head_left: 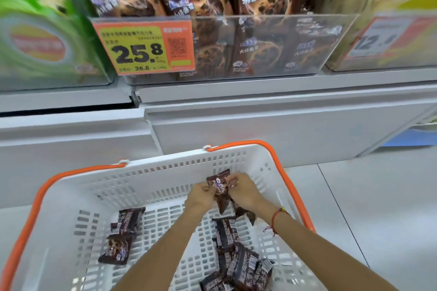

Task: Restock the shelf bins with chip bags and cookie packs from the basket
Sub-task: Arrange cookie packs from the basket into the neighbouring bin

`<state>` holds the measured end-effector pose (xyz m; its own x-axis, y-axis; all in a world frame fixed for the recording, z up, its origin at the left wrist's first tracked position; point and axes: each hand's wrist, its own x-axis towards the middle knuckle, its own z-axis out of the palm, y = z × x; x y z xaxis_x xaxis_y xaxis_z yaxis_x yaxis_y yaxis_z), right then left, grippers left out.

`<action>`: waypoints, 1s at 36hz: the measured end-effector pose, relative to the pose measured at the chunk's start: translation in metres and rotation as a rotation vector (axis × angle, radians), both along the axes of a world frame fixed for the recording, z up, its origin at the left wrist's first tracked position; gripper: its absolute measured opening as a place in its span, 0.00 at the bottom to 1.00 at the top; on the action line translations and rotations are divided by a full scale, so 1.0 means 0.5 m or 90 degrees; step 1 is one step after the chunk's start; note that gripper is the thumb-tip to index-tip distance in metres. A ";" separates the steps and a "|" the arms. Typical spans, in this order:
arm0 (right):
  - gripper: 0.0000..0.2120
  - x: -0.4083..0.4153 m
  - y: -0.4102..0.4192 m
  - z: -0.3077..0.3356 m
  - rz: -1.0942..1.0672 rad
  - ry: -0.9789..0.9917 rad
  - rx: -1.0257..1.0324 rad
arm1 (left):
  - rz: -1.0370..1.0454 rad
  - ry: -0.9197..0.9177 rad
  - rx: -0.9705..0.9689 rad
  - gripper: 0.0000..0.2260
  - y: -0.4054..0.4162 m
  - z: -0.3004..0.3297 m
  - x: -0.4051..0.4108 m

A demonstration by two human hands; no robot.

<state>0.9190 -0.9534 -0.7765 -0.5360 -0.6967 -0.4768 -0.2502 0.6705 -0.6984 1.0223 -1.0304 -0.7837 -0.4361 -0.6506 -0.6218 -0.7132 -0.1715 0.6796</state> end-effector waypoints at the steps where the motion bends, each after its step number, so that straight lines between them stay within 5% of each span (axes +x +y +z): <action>1: 0.16 0.001 0.003 0.021 0.005 0.019 -0.020 | 0.029 0.036 0.020 0.09 -0.002 0.016 0.003; 9: 0.17 -0.005 0.029 0.179 -0.094 0.092 -0.230 | 0.117 0.297 0.143 0.10 0.009 0.195 0.014; 17: 0.13 -0.054 0.063 0.345 -0.208 -0.050 -0.475 | 0.043 0.446 0.120 0.12 0.031 0.369 -0.002; 21: 0.13 -0.087 0.090 0.448 -0.155 0.004 -0.527 | -0.012 0.430 -0.032 0.09 0.025 0.462 -0.026; 27: 0.16 -0.163 0.095 0.600 -0.023 0.170 -0.537 | -0.185 0.469 -0.293 0.19 -0.017 0.642 -0.094; 36: 0.19 -0.277 0.043 0.733 0.010 0.216 -0.514 | -0.471 0.296 -0.590 0.13 -0.094 0.801 -0.229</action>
<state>0.7807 -0.9318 -0.4100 -0.5469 -0.7612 0.3486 -0.5356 -0.0019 -0.8444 0.9076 -1.0776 -0.3834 -0.9331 -0.2666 0.2412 -0.0982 0.8344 0.5423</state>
